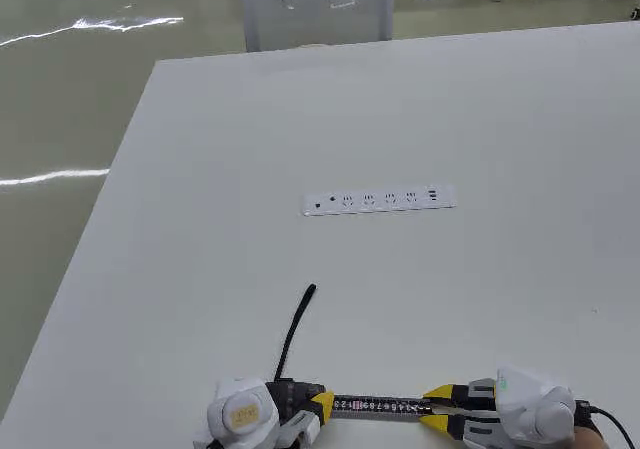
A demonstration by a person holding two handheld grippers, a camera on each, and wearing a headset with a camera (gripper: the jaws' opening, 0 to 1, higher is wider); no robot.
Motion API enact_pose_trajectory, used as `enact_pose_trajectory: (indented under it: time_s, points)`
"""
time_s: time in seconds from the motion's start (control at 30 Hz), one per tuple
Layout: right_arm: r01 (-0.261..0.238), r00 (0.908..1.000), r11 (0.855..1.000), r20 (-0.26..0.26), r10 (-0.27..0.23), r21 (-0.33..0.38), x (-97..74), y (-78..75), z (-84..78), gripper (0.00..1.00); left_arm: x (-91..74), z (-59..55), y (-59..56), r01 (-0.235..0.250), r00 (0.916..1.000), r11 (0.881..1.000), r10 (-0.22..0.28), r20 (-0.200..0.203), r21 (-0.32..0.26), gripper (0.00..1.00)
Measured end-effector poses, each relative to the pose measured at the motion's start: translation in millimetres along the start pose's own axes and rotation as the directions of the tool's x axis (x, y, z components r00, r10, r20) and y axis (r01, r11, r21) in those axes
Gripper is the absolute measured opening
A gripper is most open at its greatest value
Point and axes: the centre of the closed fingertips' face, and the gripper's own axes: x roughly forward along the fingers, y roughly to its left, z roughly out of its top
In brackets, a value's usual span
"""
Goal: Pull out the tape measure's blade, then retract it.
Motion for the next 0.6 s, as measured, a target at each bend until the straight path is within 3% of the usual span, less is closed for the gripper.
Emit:
enact_pose_trajectory:
  time_s: [0.6]
  points:
    - [-0.018,0.9998,1.0,0.005,0.018,-0.003,15.0,3.8,9.2,0.12,0.7,-0.2,0.4,0.001,1.0,1.0,-0.001,-0.001,-0.003,0.63]
